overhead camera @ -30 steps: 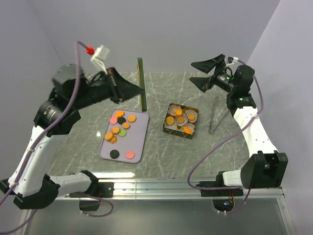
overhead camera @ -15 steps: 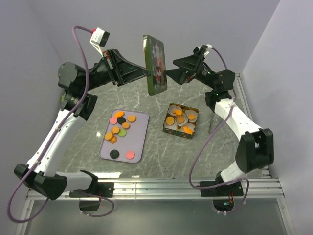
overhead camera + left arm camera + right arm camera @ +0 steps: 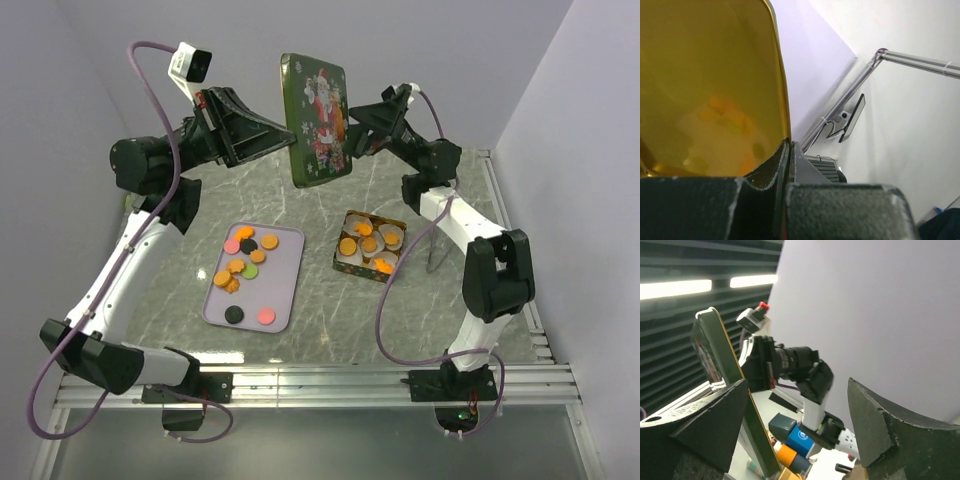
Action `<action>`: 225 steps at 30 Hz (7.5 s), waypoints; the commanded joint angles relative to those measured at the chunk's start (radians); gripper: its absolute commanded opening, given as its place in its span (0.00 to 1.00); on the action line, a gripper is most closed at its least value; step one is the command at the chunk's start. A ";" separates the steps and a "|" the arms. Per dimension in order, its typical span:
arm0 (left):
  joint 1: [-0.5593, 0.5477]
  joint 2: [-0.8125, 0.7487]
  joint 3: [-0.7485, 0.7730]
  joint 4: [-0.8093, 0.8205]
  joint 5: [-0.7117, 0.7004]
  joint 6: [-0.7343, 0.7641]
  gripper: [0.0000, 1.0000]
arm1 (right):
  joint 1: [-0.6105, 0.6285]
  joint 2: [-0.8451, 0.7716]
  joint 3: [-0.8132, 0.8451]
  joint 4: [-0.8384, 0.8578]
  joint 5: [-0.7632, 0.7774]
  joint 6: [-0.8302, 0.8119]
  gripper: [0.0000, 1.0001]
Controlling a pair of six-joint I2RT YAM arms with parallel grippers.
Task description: Pack the cookies
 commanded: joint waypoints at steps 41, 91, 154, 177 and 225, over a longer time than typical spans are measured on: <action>0.095 0.182 -0.071 0.495 -0.088 -0.328 0.00 | 0.048 -0.179 0.027 0.495 -0.029 0.425 0.54; -0.101 0.546 0.174 -1.348 -0.741 0.895 0.85 | -0.311 -0.598 0.002 -1.966 0.431 -1.132 0.00; -0.052 0.188 -0.150 -1.408 -0.810 0.811 0.77 | -0.211 -0.508 -0.185 -1.634 0.060 -1.221 0.00; 0.071 0.229 -0.629 -0.467 -0.140 0.604 0.85 | -0.003 -0.279 -0.409 -1.106 0.063 -0.986 0.00; -0.023 0.585 -0.373 -0.671 -0.160 0.732 0.71 | -0.013 -0.132 -0.357 -1.416 0.255 -1.256 0.49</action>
